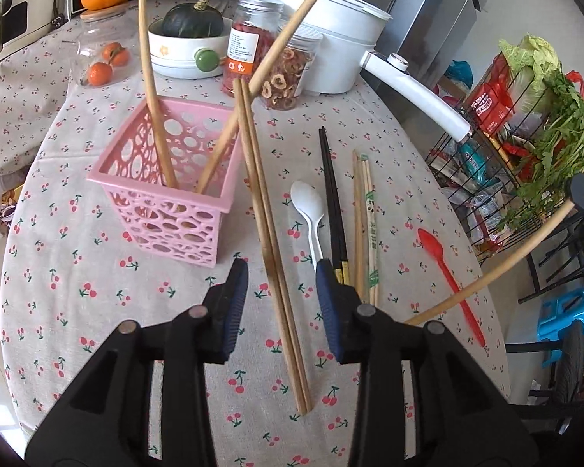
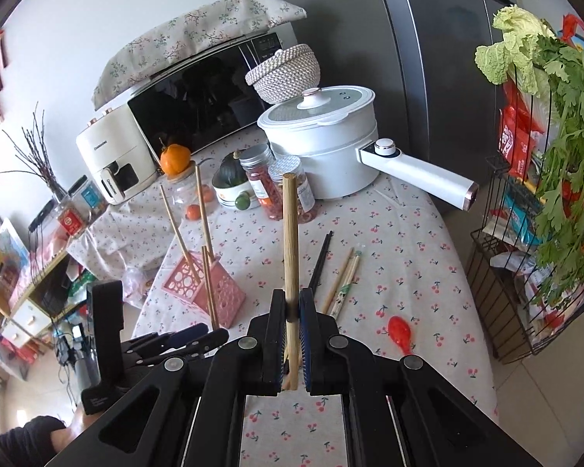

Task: Organize utensils
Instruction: 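Carry both chopsticks upright over the pink basket and release them inside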

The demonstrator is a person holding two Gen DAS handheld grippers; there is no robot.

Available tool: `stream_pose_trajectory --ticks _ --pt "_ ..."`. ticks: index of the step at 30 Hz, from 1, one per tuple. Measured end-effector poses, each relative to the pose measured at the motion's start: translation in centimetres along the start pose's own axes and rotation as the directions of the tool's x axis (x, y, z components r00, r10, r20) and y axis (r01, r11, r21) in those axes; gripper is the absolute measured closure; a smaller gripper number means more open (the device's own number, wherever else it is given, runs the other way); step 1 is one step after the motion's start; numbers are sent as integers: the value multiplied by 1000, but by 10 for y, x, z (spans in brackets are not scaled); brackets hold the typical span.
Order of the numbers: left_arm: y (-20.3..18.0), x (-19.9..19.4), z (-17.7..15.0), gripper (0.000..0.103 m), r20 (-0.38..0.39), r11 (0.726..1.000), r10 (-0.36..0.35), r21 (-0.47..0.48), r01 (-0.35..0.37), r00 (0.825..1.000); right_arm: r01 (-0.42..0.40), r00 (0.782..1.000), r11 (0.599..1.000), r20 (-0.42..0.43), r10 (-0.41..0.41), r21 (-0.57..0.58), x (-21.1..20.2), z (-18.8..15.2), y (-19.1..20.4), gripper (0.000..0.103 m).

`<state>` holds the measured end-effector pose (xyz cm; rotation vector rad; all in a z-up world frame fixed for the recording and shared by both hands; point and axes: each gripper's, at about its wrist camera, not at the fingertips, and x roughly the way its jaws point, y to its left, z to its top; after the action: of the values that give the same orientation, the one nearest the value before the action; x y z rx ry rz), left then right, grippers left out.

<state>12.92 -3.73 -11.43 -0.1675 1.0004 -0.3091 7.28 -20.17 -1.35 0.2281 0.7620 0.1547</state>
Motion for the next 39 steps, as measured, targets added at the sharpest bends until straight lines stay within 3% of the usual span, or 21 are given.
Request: stream_pose_trajectory --ticks 2,4,8,12,18,21,25,31,35,37,39 --pt "1 4 0 69 12 1000 -4 4 4 1000 3 1000 1000 -8 -3 3 2 -1 -2 96" --pt "1 8 0 89 14 1000 -15 18 14 1000 5 1000 1000 -15 -5 4 5 -2 -3 96" --pt "1 4 -1 92 38 999 -32 29 31 999 5 1000 1000 -23 -4 11 8 -4 -3 96" --pt "-5 -24 0 95 103 996 -63 76 56 993 -2 1000 1000 -7 2 10 4 -2 1 96" --pt "-13 -79 2 95 253 988 -94 139 60 963 -21 999 1000 39 21 -10 -10 4 13 96" --pt "-10 -107 11 95 349 990 -104 129 62 931 -35 997 999 63 36 -17 -16 7 19 96" --pt "-2 -138 25 95 499 993 -69 116 12 864 -45 994 998 103 48 -36 -25 12 30 96" --pt "8 -144 48 95 595 993 -38 114 -38 803 -78 984 996 158 84 -46 -28 26 47 96" --pt "9 -137 57 94 666 990 -8 112 -90 745 -95 978 994 184 102 -48 -23 34 58 96" --pt "10 -126 58 94 685 984 15 119 -132 729 -106 975 993 191 113 -43 -20 37 62 96" --pt "15 -113 58 94 684 980 36 118 -160 728 -114 973 993 198 120 -37 -16 39 63 96"
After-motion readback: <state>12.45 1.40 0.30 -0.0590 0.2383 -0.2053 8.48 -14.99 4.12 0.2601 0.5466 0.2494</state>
